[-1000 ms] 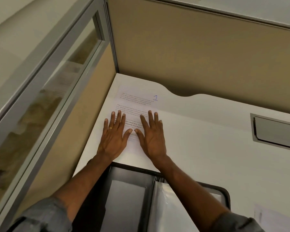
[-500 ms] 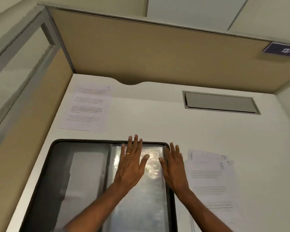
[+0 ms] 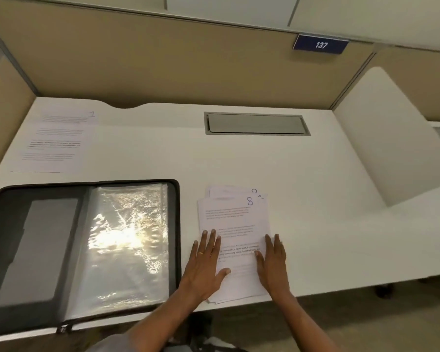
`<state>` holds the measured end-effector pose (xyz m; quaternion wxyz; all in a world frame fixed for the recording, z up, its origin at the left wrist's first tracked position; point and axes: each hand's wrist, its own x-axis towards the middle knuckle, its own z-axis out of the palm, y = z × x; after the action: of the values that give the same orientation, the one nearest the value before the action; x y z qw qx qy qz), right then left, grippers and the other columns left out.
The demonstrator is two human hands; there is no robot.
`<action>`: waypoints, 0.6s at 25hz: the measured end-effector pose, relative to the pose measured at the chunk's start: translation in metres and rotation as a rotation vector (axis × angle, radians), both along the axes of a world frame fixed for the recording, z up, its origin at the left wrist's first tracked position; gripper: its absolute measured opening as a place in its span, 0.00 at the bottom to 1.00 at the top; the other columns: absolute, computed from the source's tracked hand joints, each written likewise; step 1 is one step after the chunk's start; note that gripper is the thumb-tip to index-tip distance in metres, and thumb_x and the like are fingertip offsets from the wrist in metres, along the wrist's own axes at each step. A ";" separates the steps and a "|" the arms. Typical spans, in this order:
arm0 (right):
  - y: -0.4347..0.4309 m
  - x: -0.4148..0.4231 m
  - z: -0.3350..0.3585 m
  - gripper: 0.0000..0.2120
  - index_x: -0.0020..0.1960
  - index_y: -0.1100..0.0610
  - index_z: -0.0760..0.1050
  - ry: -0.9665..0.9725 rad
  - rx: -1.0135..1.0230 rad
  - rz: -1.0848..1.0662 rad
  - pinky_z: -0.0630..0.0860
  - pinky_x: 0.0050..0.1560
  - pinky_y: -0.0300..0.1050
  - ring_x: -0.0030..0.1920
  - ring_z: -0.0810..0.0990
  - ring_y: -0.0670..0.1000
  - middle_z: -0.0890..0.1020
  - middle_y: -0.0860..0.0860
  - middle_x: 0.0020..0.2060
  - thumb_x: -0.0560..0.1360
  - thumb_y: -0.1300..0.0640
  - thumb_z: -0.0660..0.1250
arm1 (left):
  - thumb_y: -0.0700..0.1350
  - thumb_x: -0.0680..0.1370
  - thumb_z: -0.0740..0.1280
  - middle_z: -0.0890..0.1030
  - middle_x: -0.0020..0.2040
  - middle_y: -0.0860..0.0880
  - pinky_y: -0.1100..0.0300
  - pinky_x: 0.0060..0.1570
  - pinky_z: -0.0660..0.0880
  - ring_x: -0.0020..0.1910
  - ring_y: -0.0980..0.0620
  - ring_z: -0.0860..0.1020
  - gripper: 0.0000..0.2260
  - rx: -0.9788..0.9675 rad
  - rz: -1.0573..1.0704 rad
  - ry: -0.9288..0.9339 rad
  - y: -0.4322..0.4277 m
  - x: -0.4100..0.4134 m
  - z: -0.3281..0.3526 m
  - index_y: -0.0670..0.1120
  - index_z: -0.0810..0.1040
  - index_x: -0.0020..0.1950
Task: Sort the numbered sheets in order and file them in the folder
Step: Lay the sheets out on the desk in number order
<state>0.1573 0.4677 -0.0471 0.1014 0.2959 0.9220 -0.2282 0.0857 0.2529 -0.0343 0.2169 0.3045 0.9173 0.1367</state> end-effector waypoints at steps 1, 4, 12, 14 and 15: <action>0.005 -0.001 0.003 0.31 0.82 0.56 0.54 0.021 -0.039 -0.040 0.57 0.79 0.55 0.80 0.59 0.60 0.57 0.58 0.81 0.84 0.46 0.59 | 0.64 0.83 0.56 0.27 0.79 0.48 0.45 0.80 0.38 0.79 0.47 0.28 0.41 -0.036 -0.021 -0.024 0.004 0.001 0.001 0.48 0.32 0.81; 0.018 -0.018 0.017 0.28 0.78 0.60 0.62 0.106 -0.190 -0.208 0.66 0.74 0.56 0.72 0.70 0.60 0.69 0.59 0.73 0.82 0.54 0.65 | 0.63 0.83 0.56 0.28 0.79 0.47 0.45 0.79 0.34 0.80 0.45 0.30 0.41 -0.127 -0.069 -0.057 0.006 0.000 0.001 0.47 0.32 0.82; 0.064 -0.059 0.043 0.24 0.56 0.62 0.79 0.077 -0.966 -0.639 0.77 0.54 0.54 0.49 0.81 0.57 0.83 0.57 0.49 0.84 0.42 0.58 | 0.66 0.82 0.54 0.29 0.80 0.49 0.51 0.71 0.24 0.79 0.47 0.28 0.41 -0.102 -0.095 -0.042 -0.003 -0.006 -0.003 0.49 0.33 0.82; 0.066 -0.064 0.049 0.24 0.54 0.63 0.79 0.032 -1.018 -0.669 0.77 0.49 0.51 0.42 0.78 0.55 0.81 0.56 0.44 0.85 0.43 0.56 | 0.66 0.82 0.55 0.30 0.81 0.49 0.50 0.72 0.26 0.79 0.47 0.28 0.41 -0.090 -0.094 -0.053 -0.007 -0.007 -0.004 0.49 0.33 0.82; 0.066 -0.067 0.052 0.23 0.51 0.63 0.77 -0.003 -0.991 -0.637 0.74 0.44 0.47 0.37 0.74 0.52 0.78 0.54 0.40 0.85 0.43 0.57 | 0.66 0.82 0.54 0.30 0.81 0.49 0.48 0.74 0.27 0.79 0.47 0.28 0.41 -0.082 -0.088 -0.047 -0.008 -0.006 -0.005 0.49 0.34 0.82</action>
<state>0.0908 0.5334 0.0049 0.1555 0.4760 0.5708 -0.6507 0.0793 0.2445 -0.0391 0.2565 0.3321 0.9026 0.0964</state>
